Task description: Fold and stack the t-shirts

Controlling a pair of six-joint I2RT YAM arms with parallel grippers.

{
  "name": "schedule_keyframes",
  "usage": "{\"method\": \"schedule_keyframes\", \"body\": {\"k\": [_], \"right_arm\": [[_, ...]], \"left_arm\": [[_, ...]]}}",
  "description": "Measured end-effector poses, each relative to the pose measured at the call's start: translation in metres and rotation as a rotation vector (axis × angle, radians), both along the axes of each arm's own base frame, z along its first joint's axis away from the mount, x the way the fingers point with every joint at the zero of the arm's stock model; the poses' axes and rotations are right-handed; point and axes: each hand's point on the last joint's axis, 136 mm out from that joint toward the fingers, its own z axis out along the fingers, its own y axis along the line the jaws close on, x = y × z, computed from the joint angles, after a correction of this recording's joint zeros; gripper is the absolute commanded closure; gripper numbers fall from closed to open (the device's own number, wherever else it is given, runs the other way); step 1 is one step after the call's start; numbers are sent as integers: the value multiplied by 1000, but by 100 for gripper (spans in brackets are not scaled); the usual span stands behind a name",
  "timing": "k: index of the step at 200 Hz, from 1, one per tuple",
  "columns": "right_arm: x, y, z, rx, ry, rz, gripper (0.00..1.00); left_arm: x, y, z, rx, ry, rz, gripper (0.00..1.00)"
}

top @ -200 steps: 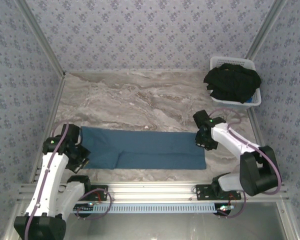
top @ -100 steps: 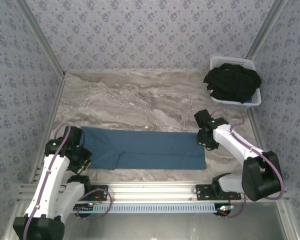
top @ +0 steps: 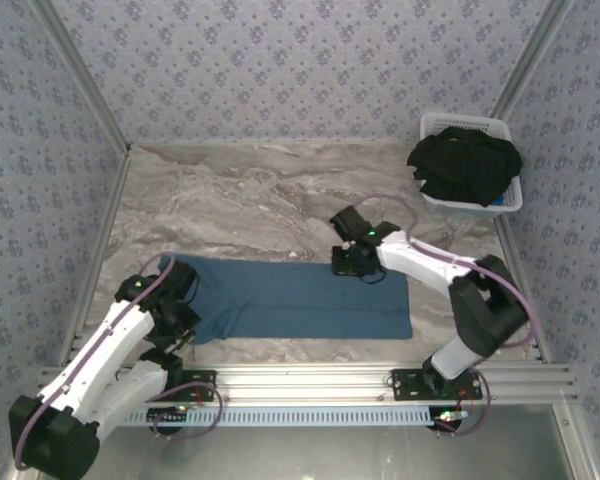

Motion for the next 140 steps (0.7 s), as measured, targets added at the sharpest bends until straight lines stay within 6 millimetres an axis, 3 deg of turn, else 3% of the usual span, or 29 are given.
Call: {"method": "schedule_keyframes", "body": {"k": [28, 55, 99, 140], "right_arm": [[-7, 53, -18, 51, 62, 129, 71], [-4, 74, -36, 72, 120, 154, 72], [16, 68, -43, 93, 158, 60, 73], [48, 53, -43, 118, 169, -43, 73]], "left_arm": [[10, 0, 10, 67, -27, -80, 100], [15, -1, 7, 95, -19, -98, 100], [24, -7, -23, 73, -7, -21, 100], [60, -22, -56, 16, -7, 78, 100]]}}
